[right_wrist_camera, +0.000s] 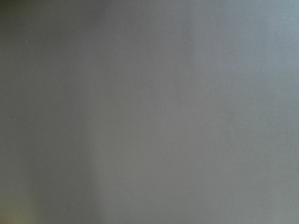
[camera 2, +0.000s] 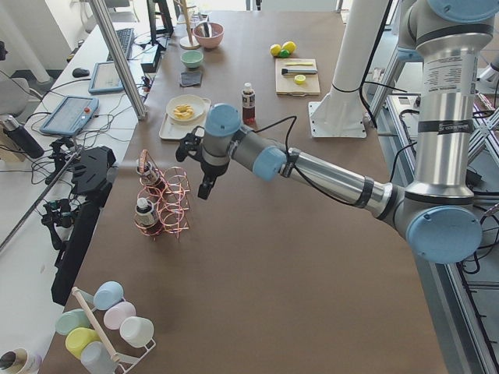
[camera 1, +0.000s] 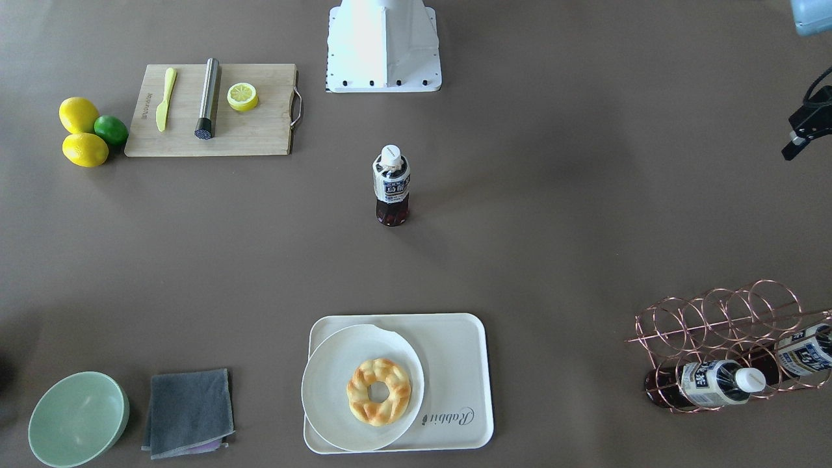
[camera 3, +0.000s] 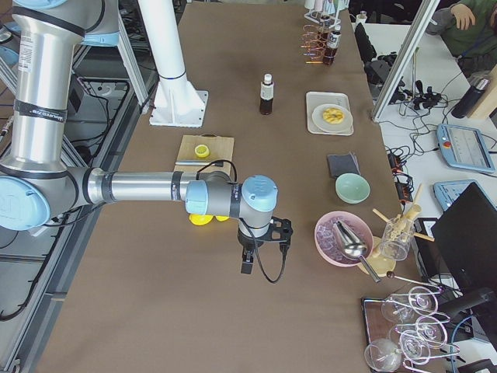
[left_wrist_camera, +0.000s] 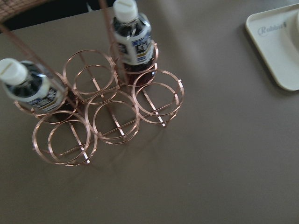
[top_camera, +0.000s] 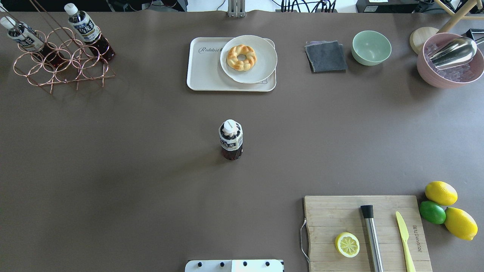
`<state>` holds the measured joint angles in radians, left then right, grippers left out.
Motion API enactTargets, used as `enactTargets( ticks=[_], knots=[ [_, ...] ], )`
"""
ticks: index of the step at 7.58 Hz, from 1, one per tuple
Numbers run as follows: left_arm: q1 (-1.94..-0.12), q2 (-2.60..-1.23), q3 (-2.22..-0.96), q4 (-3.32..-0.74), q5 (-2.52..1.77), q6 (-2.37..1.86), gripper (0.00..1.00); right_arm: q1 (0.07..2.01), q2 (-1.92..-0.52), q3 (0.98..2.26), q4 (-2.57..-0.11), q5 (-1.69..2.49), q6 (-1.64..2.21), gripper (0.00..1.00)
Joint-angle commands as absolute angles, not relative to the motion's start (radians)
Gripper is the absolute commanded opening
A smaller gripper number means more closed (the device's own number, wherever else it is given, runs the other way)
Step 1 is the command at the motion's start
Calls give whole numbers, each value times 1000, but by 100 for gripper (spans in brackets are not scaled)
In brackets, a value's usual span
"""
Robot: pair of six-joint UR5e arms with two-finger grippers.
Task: Place tea on tray
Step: 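Open the left gripper and withdraw it from the standing bottle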
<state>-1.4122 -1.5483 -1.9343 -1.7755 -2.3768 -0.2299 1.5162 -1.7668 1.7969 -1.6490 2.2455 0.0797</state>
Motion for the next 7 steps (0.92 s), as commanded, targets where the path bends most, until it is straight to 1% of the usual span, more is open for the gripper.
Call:
enactTargets(
  ticks=[1,3,5,7],
  knots=[
    [-1561,-1401,-1815,-1767,-2445,84,97,1516,-1769,1798,-1649,2246,78,100],
    [-1585,-1364,-1795,-1752,-2354,100,97,1517,-1767,1801,-1649,2246,75,100],
    [-1579,-1393,-1795,-1602,-2307,104,97,1516,-1767,1802,-1649,2246,77,100],
    [-1569,-1405,-1796,-1513,-2307,104,97,1516,-1767,1801,-1649,2246,75,100]
  ],
)
